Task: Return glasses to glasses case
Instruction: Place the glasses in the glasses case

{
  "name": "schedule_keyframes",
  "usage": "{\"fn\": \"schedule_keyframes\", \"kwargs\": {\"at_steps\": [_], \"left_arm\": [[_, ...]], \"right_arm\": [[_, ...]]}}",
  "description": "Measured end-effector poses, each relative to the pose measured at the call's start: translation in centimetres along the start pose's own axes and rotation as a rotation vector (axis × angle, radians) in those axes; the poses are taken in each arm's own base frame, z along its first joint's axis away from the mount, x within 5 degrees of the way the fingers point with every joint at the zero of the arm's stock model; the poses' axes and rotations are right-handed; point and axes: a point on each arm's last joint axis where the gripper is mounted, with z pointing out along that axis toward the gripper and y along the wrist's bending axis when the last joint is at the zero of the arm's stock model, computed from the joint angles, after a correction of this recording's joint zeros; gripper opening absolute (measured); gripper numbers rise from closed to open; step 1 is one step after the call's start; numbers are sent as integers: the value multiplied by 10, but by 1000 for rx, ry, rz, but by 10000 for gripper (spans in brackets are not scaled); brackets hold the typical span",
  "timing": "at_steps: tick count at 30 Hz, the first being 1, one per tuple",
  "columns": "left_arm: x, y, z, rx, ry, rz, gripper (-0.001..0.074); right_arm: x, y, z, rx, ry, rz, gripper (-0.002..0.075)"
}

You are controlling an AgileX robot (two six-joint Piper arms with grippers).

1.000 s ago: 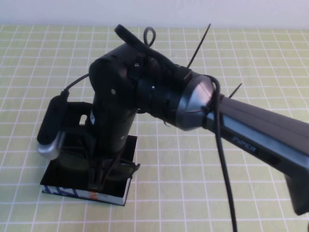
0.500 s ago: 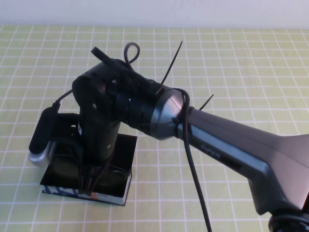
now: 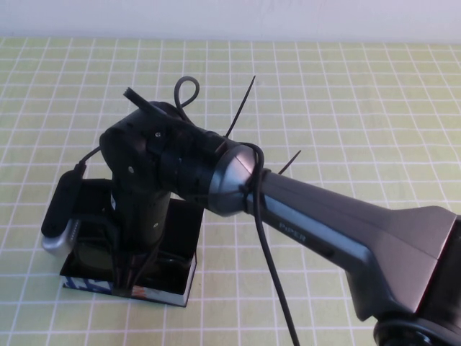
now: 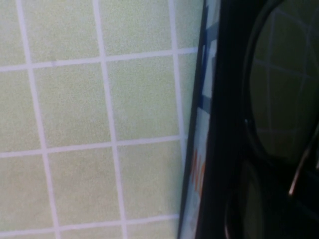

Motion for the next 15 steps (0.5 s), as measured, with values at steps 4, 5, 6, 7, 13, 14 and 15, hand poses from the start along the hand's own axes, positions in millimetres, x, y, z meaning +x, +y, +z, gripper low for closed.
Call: {"fn": "schedule_keyframes", "kwargs": {"at_steps": [4, 5, 6, 7, 13, 14, 15], "left_arm": [[0, 0, 0, 0, 0, 0, -3], [0, 0, 0, 0, 0, 0, -3], [0, 0, 0, 0, 0, 0, -3], [0, 0, 0, 0, 0, 0, -3], [0, 0, 0, 0, 0, 0, -3], [0, 0, 0, 0, 0, 0, -3], [0, 0, 0, 0, 0, 0, -3]], "right_arm": [[0, 0, 2, 0, 4, -1, 25], [0, 0, 2, 0, 4, -1, 25], [0, 0, 2, 0, 4, -1, 25], [0, 0, 2, 0, 4, -1, 25], [0, 0, 8, -13, 10, 3, 25], [0, 0, 9, -15, 11, 4, 25], [1, 0, 10, -17, 13, 4, 25]]}}
